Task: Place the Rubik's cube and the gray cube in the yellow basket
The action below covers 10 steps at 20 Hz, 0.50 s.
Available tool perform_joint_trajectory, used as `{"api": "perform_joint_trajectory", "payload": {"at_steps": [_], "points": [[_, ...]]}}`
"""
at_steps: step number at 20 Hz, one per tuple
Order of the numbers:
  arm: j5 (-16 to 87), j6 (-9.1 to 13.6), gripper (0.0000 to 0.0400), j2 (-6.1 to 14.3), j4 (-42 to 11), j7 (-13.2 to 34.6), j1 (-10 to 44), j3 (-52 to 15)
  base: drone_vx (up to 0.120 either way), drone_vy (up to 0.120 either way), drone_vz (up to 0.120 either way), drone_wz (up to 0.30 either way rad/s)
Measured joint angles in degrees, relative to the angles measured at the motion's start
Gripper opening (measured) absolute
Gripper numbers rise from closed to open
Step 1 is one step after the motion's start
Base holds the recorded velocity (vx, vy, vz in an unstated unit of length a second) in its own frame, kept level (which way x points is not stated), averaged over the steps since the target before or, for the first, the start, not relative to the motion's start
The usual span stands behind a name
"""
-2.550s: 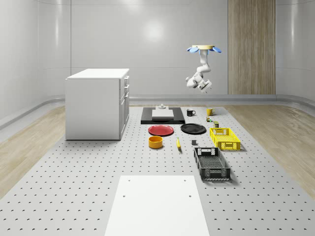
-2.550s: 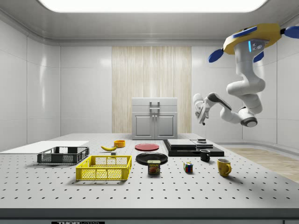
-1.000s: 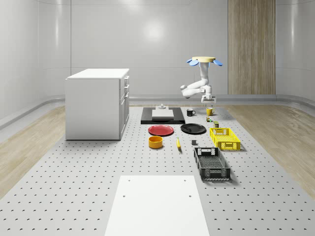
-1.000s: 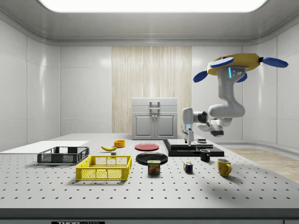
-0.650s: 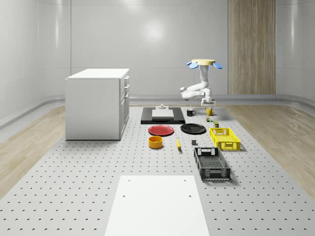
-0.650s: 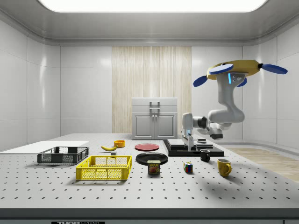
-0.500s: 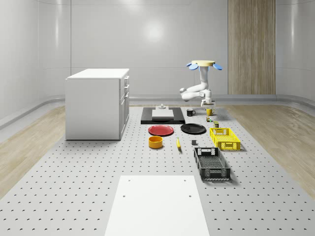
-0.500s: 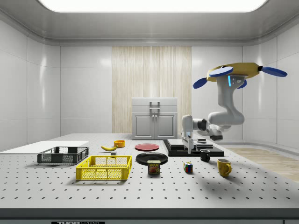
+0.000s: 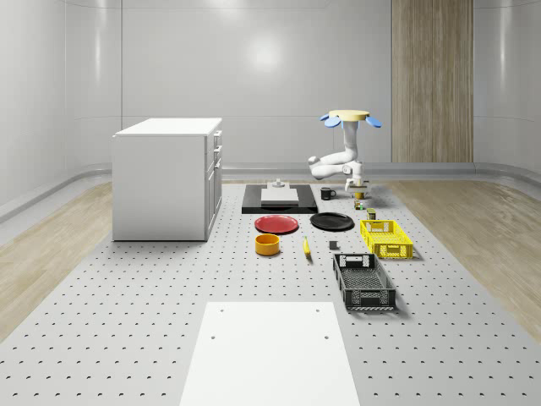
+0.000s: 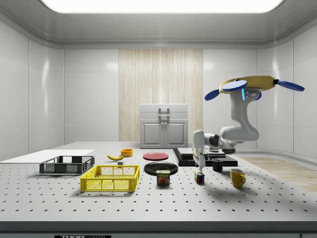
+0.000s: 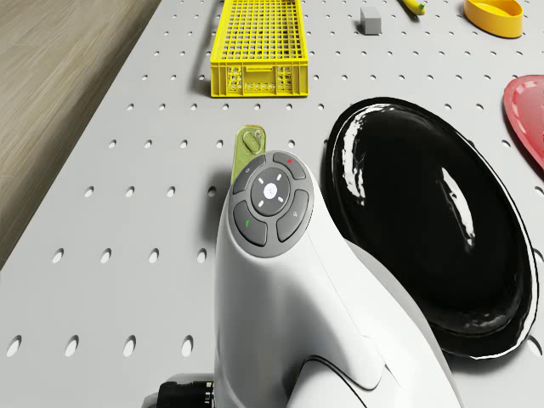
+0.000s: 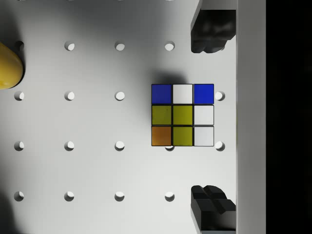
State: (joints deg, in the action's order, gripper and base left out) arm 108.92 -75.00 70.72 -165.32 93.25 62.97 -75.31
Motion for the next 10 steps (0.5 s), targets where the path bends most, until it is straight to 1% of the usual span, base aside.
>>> {"api": "perform_joint_trajectory", "payload": {"at_steps": [1, 4, 10], "points": [[-0.1, -0.2, 0.0400, 0.3, 0.0, 0.1, 0.1, -0.1, 0.000, 0.000, -0.120, 0.000], [0.5, -1.4, 0.0400, 1.2, 0.2, 0.1, 0.1, 0.8, 0.000, 0.000, 0.000, 0.000], [4.1, -5.0, 0.0400, 3.5, 1.1, -0.4, 0.0, 5.1, 0.000, 0.000, 0.000, 0.000]]}}
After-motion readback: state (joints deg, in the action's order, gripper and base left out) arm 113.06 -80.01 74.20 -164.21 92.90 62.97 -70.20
